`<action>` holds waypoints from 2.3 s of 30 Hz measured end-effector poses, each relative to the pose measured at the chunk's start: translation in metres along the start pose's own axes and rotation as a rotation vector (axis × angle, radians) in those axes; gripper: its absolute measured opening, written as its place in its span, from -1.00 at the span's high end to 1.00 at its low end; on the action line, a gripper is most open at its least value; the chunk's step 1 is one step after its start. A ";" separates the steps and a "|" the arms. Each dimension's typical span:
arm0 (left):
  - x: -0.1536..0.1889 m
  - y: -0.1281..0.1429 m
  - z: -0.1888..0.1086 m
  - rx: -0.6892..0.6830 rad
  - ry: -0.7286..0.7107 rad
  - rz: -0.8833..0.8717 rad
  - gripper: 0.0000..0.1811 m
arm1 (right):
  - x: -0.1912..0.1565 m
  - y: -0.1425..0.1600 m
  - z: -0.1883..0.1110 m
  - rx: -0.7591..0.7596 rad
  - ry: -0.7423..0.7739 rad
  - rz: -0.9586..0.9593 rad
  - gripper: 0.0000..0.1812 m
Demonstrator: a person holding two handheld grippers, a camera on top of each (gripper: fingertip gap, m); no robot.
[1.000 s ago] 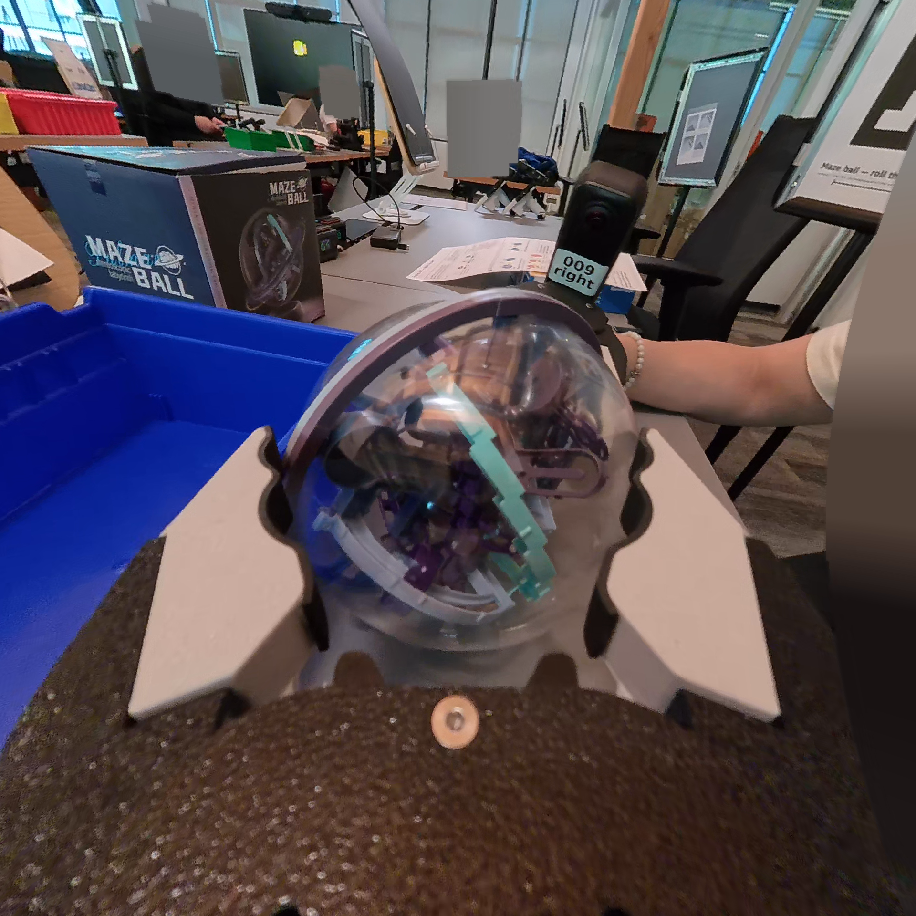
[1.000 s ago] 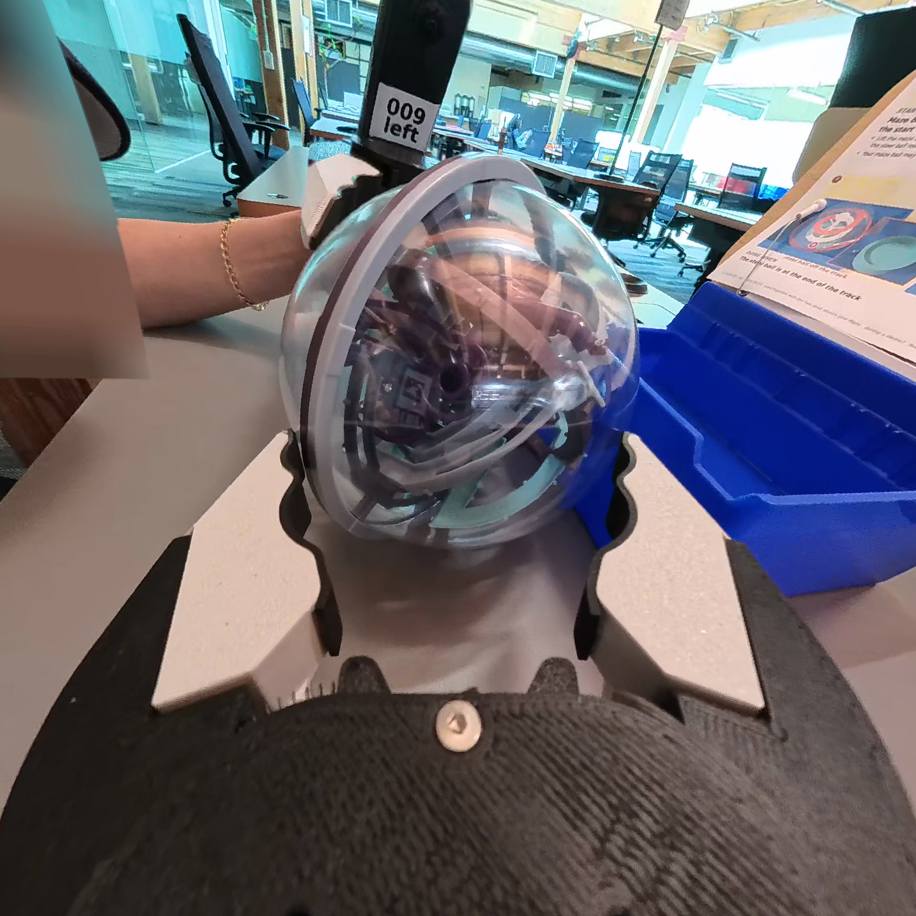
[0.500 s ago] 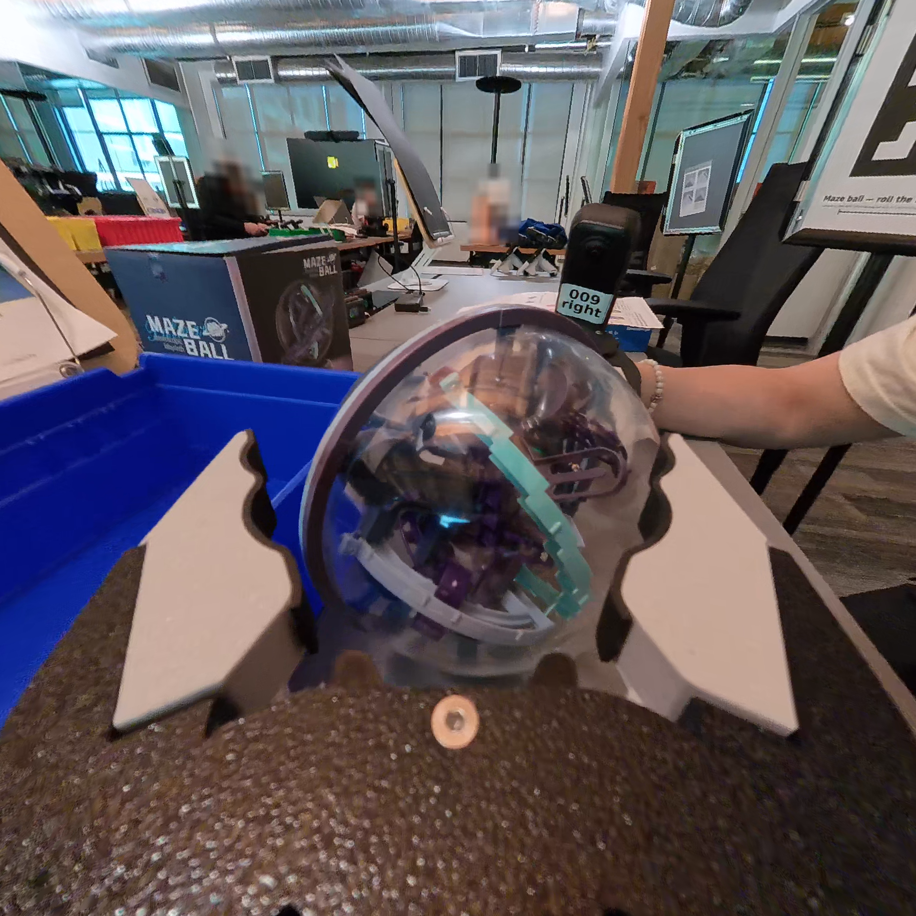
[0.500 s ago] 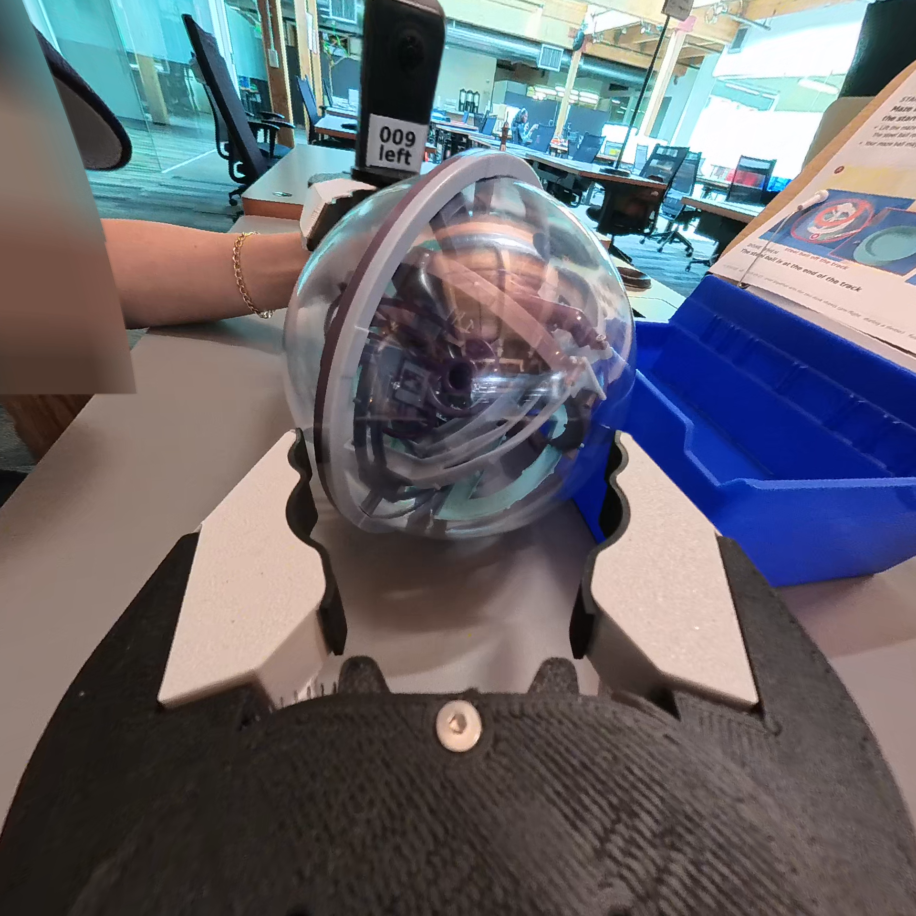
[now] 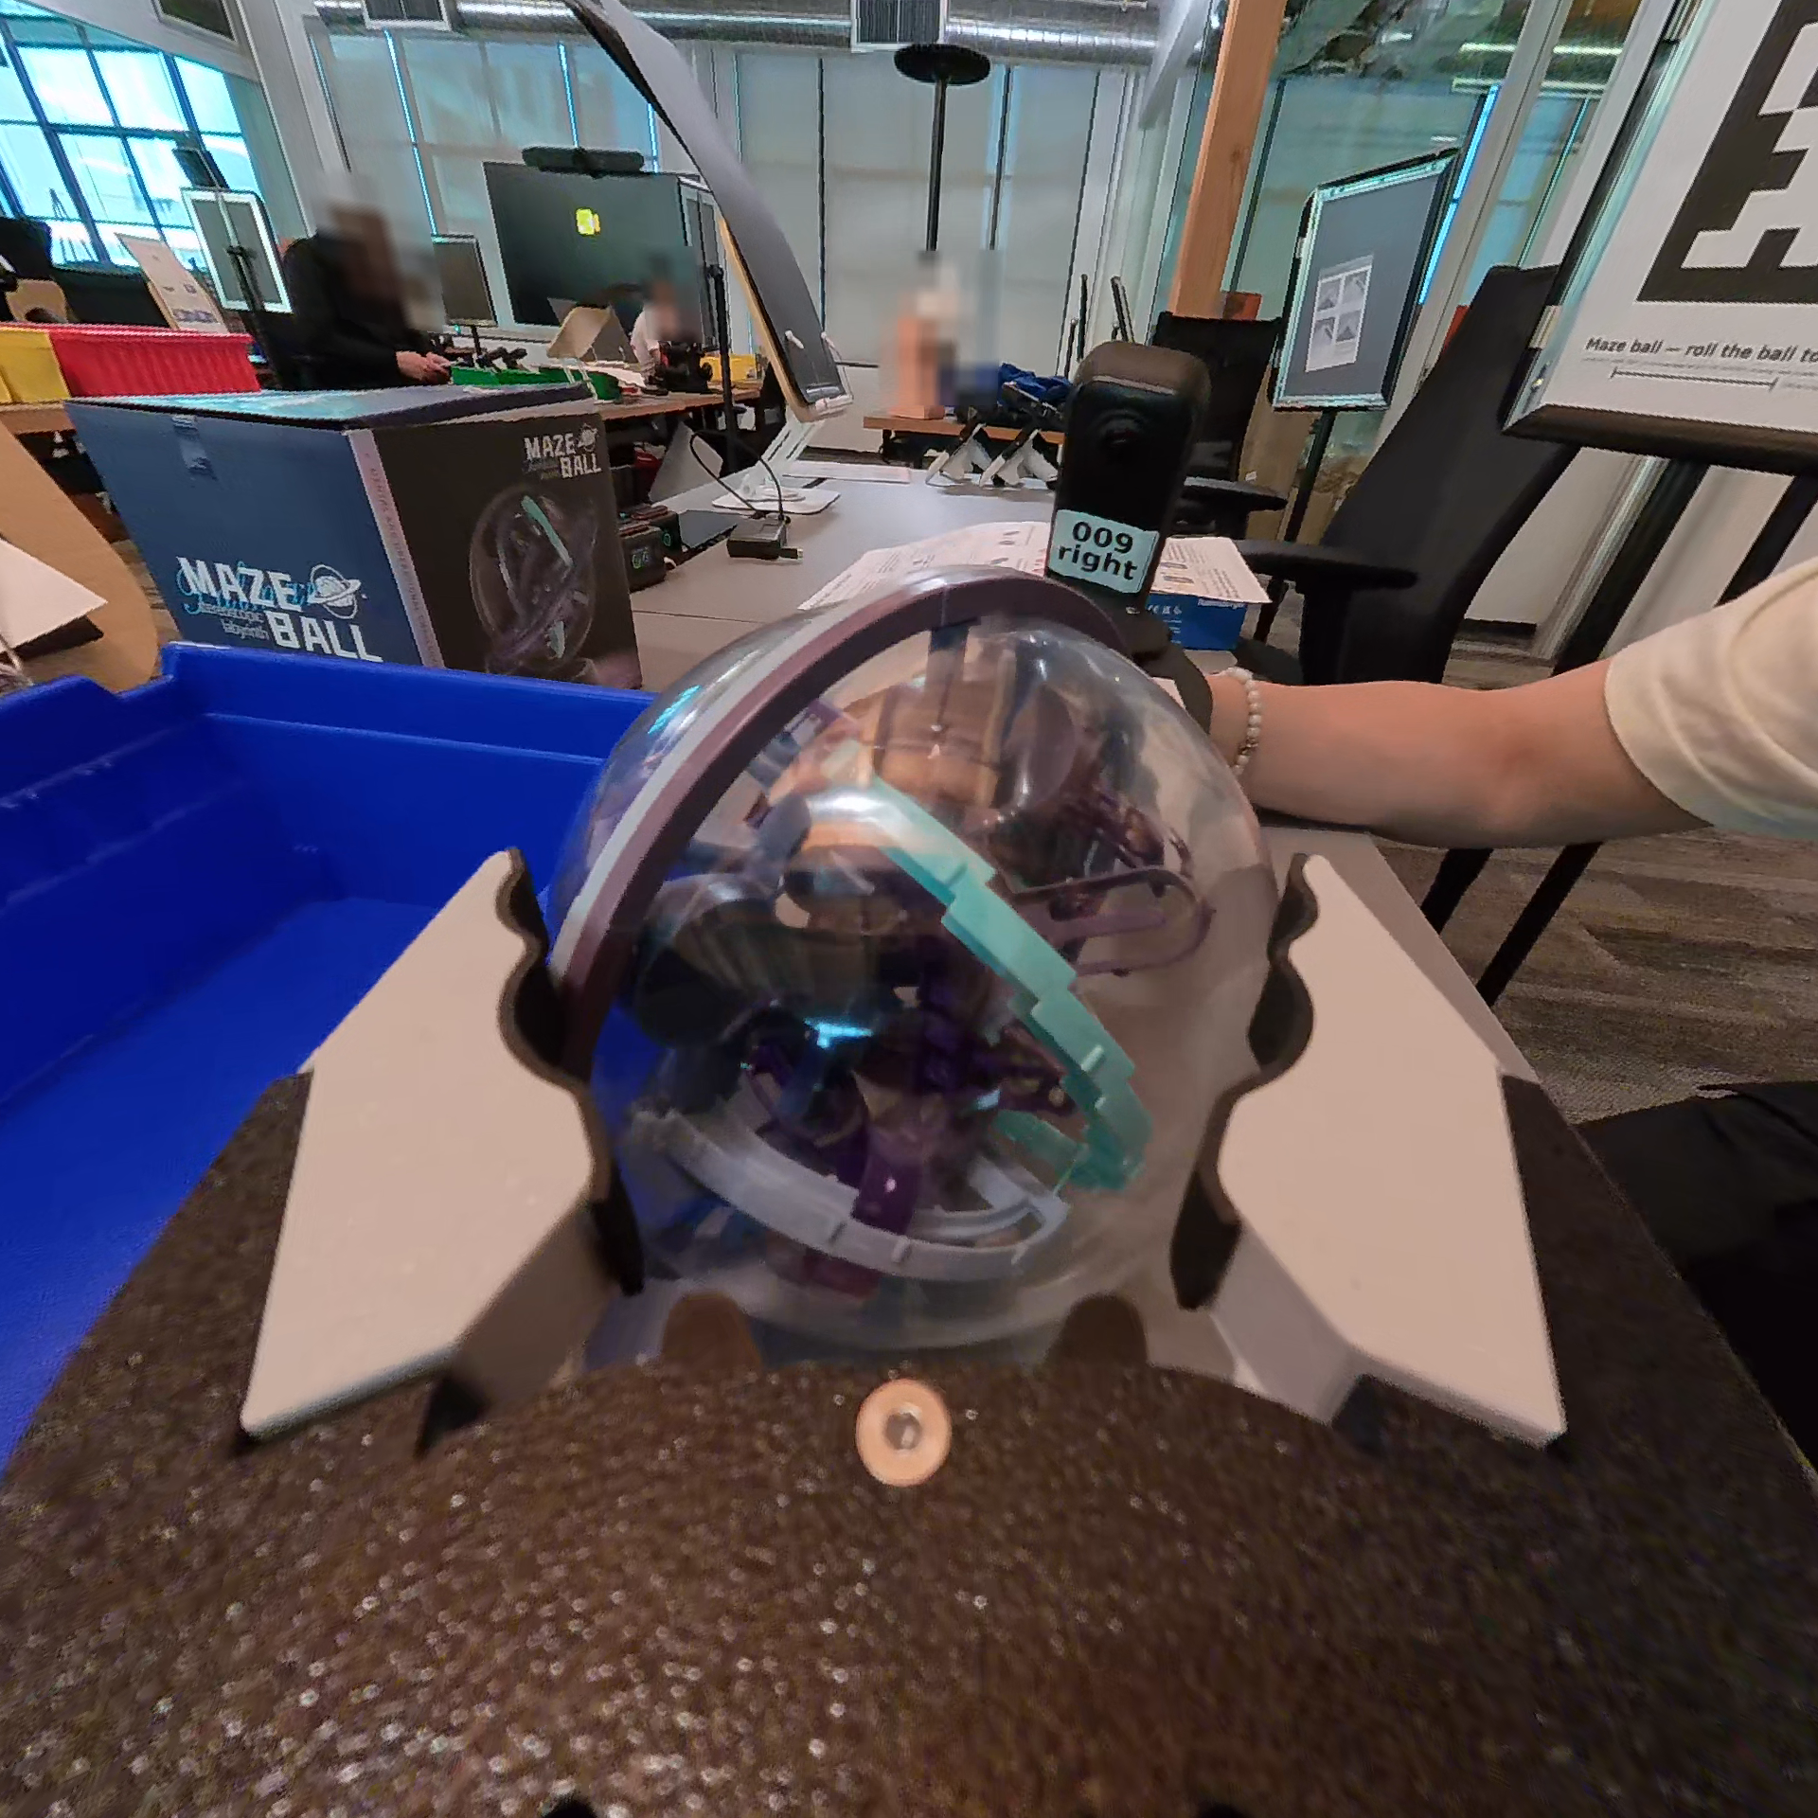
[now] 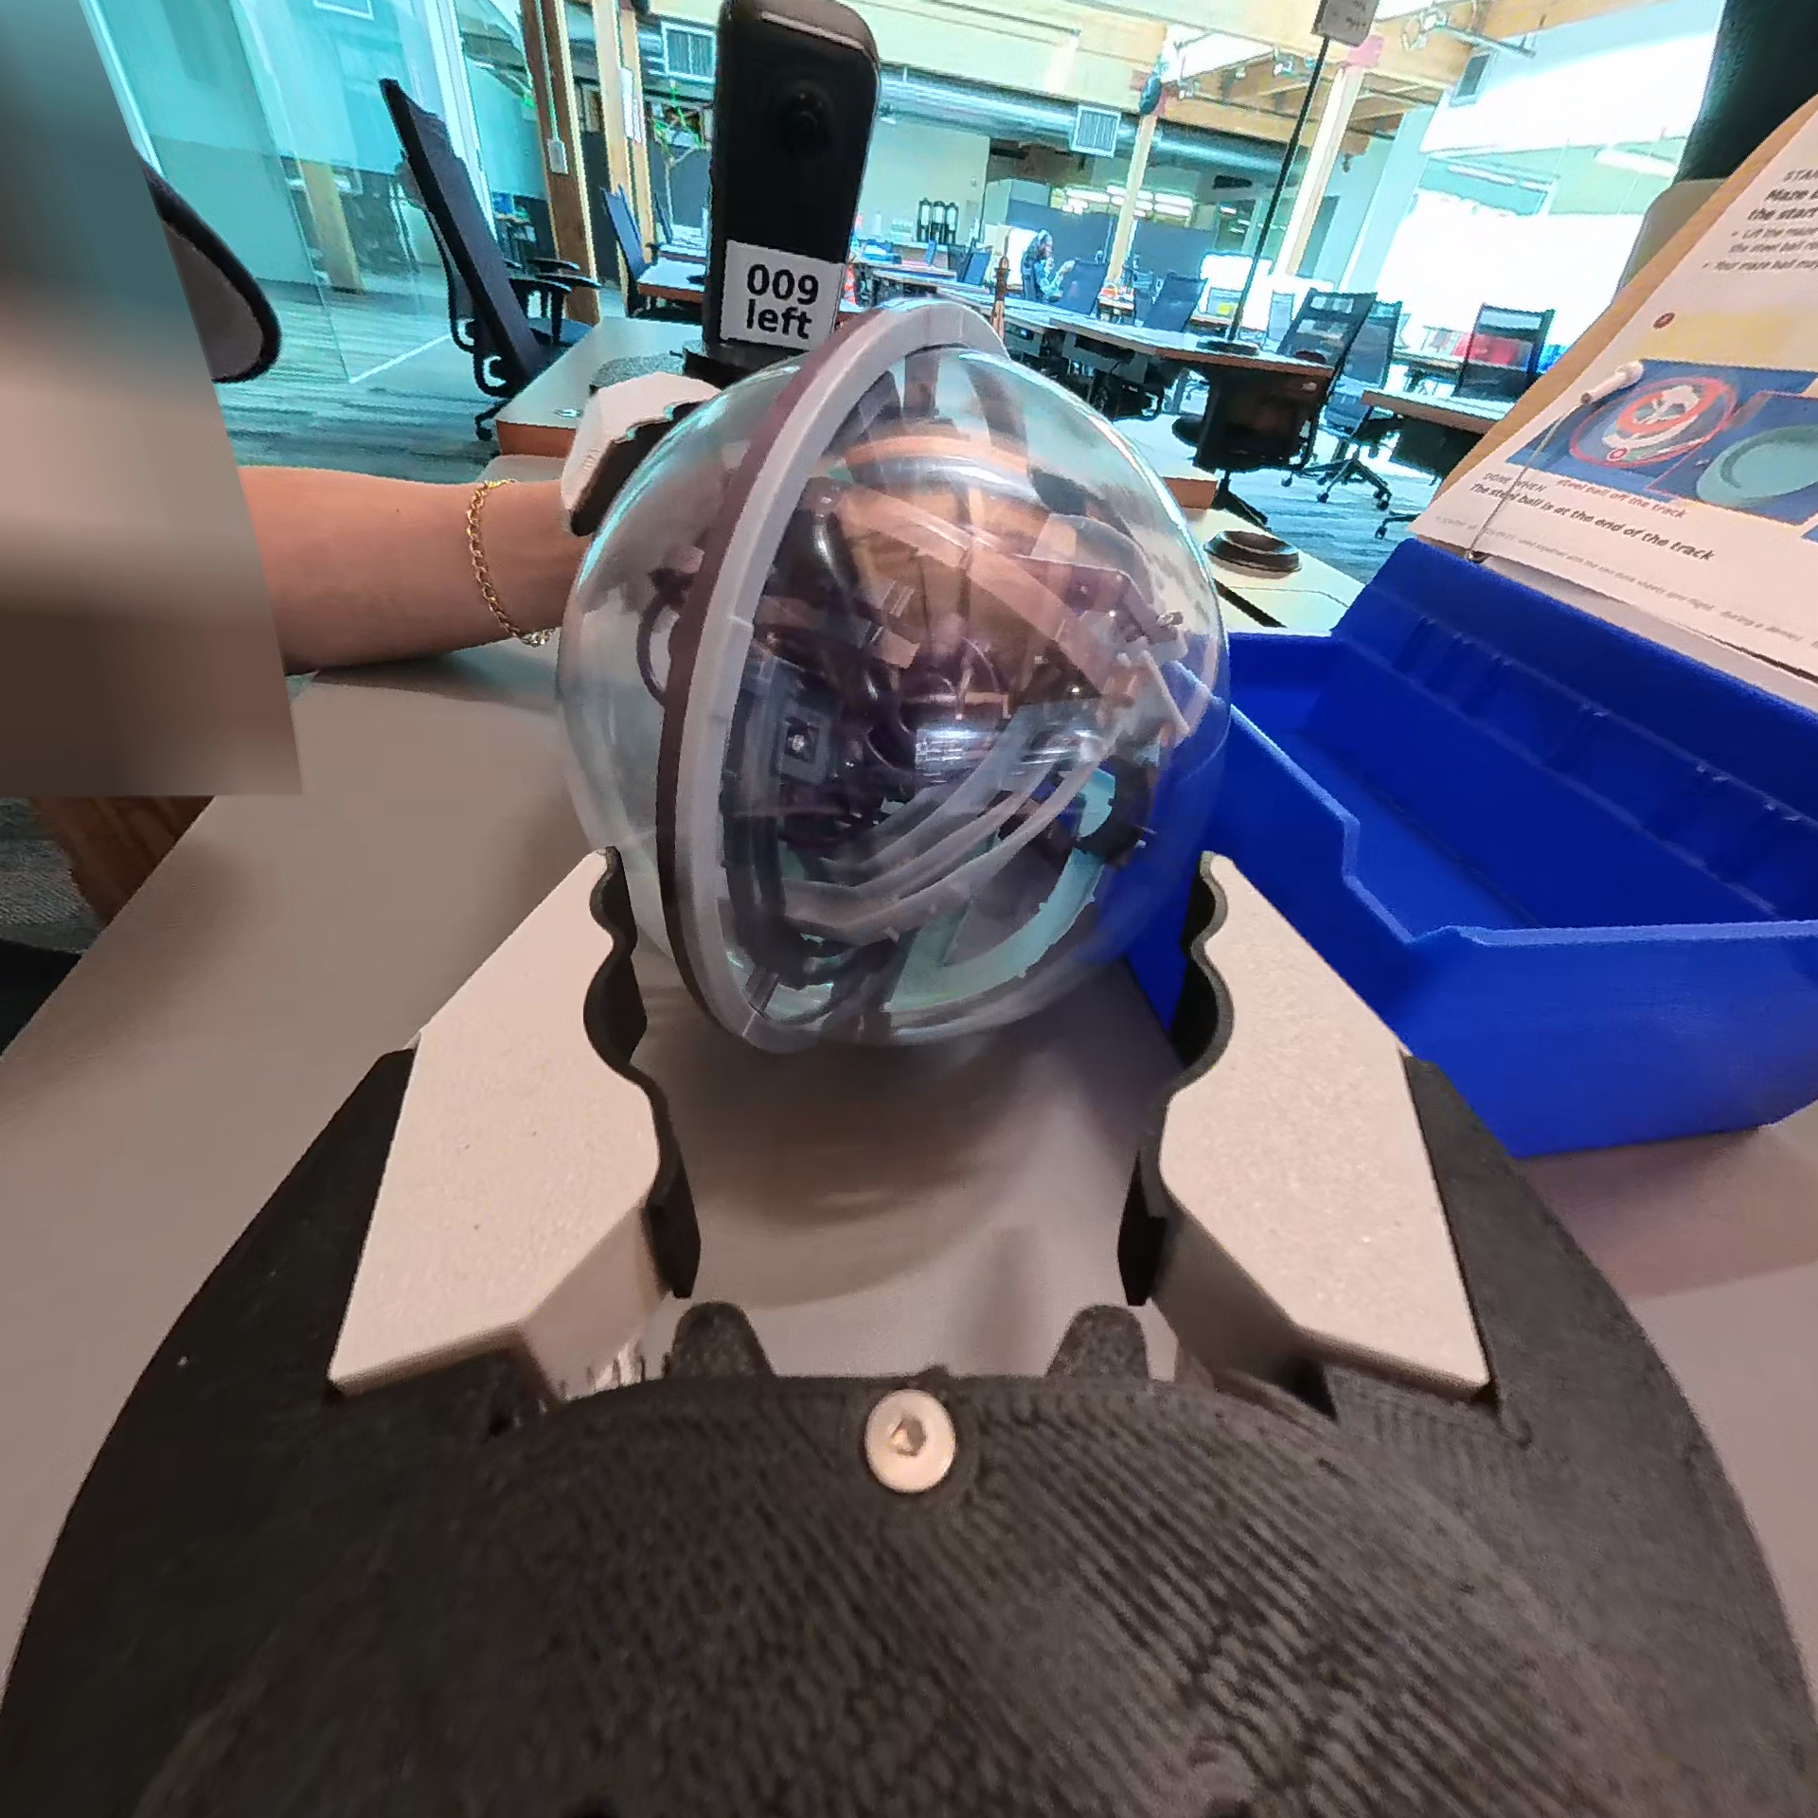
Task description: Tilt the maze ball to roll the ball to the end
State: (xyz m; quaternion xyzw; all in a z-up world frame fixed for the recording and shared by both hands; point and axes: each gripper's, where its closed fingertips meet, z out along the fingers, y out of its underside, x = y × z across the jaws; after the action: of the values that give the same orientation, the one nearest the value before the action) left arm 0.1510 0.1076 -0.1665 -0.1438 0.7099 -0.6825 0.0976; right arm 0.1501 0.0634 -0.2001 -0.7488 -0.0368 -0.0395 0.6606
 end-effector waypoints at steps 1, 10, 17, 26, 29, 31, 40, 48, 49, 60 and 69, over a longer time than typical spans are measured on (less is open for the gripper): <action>-0.001 0.000 0.000 -0.003 -0.004 -0.004 -0.54 | 0.000 0.000 0.000 0.001 -0.001 -0.002 -0.21; -0.005 -0.001 0.001 -0.023 -0.019 -0.104 -0.52 | -0.003 -0.004 0.001 0.024 -0.002 -0.011 -0.19; -0.007 0.000 0.003 -0.055 -0.038 -0.178 -0.51 | -0.002 -0.005 0.000 0.026 -0.015 0.027 -0.20; -0.008 0.000 0.004 -0.062 -0.052 -0.213 -0.51 | -0.001 -0.005 -0.001 0.031 -0.034 0.066 -0.19; -0.008 0.000 0.004 -0.064 -0.060 -0.216 -0.51 | -0.001 -0.004 -0.002 0.024 -0.036 0.072 -0.18; -0.008 0.000 0.005 -0.064 -0.064 -0.215 -0.51 | -0.001 -0.004 -0.002 0.018 -0.035 0.067 -0.18; -0.009 0.000 0.005 -0.064 -0.089 -0.218 -0.50 | -0.001 -0.013 -0.005 0.028 0.017 -0.105 -0.15; -0.005 -0.001 0.005 -0.053 -0.071 -0.186 -0.49 | -0.004 -0.012 -0.007 0.034 0.000 -0.109 -0.11; -0.005 -0.001 0.005 -0.050 -0.062 -0.177 -0.48 | -0.004 -0.012 -0.008 0.041 -0.002 -0.109 -0.11; -0.004 -0.001 0.008 -0.051 -0.079 -0.129 -0.46 | 0.000 -0.013 -0.015 0.043 0.012 -0.204 -0.10; -0.004 -0.003 0.007 -0.042 -0.079 -0.140 -0.44 | -0.008 -0.016 -0.014 0.051 0.005 -0.297 -0.02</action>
State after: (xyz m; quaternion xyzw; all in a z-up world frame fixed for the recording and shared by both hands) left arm 0.1569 0.1023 -0.1639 -0.2218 0.7079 -0.6665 0.0744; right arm 0.1405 0.0514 -0.1832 -0.7180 -0.1467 -0.1376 0.6664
